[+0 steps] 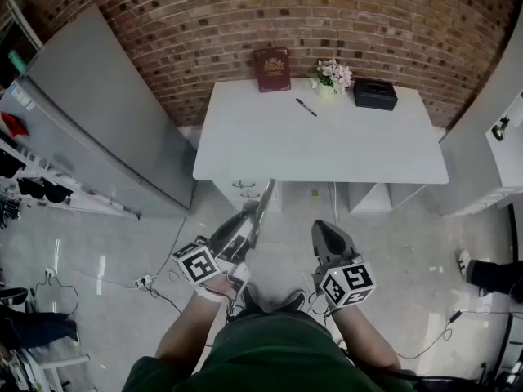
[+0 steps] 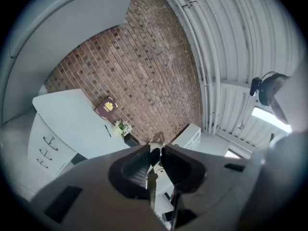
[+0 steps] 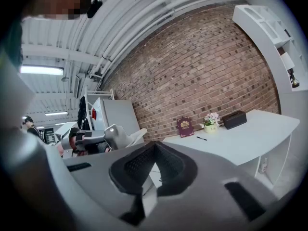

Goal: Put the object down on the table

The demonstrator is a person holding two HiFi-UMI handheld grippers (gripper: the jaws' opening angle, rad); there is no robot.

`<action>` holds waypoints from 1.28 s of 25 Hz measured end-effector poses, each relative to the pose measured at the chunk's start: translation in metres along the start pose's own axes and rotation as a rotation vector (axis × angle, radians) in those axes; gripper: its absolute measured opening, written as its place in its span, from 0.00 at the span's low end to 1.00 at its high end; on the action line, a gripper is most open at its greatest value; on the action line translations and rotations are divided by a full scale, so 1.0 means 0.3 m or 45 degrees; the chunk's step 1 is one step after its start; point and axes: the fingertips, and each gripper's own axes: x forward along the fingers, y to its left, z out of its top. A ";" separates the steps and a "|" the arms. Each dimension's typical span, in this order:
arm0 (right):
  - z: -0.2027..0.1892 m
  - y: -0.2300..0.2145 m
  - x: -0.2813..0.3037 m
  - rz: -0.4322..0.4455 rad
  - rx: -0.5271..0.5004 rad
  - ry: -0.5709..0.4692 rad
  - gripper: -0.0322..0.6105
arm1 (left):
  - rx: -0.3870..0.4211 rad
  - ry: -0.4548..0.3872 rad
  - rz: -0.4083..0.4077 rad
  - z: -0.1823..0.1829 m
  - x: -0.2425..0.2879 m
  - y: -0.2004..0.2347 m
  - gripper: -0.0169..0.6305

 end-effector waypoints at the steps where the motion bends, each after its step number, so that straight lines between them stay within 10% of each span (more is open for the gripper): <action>1: 0.000 0.000 0.015 -0.001 -0.006 -0.004 0.05 | 0.003 -0.016 -0.013 0.006 -0.004 0.017 0.13; 32: 0.044 0.472 0.369 -0.171 -0.182 -0.067 0.05 | -0.029 -0.167 -0.095 0.511 -0.430 0.445 0.13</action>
